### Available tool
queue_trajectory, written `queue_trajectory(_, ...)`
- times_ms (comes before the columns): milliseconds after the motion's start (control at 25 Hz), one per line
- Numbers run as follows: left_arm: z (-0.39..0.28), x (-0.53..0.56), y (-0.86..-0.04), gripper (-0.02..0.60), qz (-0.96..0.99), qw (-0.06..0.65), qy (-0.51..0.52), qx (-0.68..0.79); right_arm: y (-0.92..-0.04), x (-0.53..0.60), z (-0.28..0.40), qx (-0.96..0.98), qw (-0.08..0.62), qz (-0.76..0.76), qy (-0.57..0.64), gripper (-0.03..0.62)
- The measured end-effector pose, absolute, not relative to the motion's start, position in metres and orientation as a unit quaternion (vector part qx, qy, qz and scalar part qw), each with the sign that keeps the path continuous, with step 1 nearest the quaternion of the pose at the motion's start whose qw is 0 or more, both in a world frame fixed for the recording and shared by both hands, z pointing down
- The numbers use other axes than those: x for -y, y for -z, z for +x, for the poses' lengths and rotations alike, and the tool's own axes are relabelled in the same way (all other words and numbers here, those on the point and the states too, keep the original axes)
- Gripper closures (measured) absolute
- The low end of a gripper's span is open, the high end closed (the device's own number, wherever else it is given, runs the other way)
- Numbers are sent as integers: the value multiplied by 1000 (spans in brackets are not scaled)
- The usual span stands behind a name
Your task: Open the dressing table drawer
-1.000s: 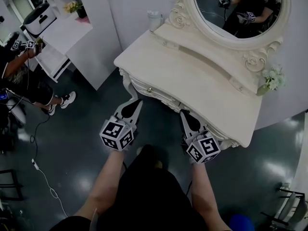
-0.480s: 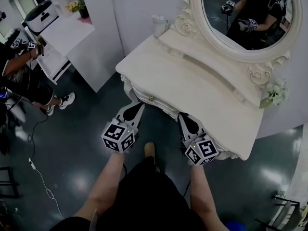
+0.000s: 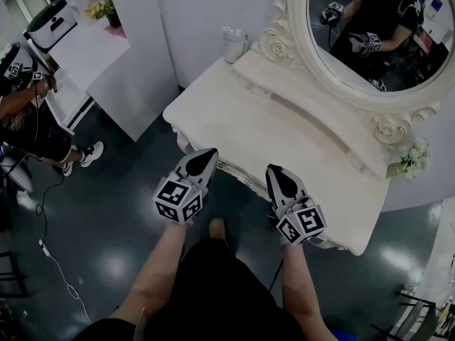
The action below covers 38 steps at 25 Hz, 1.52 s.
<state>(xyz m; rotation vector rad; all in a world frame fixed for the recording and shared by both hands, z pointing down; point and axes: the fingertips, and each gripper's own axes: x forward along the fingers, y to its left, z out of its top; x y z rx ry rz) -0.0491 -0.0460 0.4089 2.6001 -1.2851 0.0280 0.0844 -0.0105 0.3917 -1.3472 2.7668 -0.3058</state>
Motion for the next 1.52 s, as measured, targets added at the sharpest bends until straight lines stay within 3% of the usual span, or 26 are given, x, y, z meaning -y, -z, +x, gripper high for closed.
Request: queue_trajectory(1520,-5,228,-456,574,906,140,-41,397,-438,179,87,-888,7,-438,142,588)
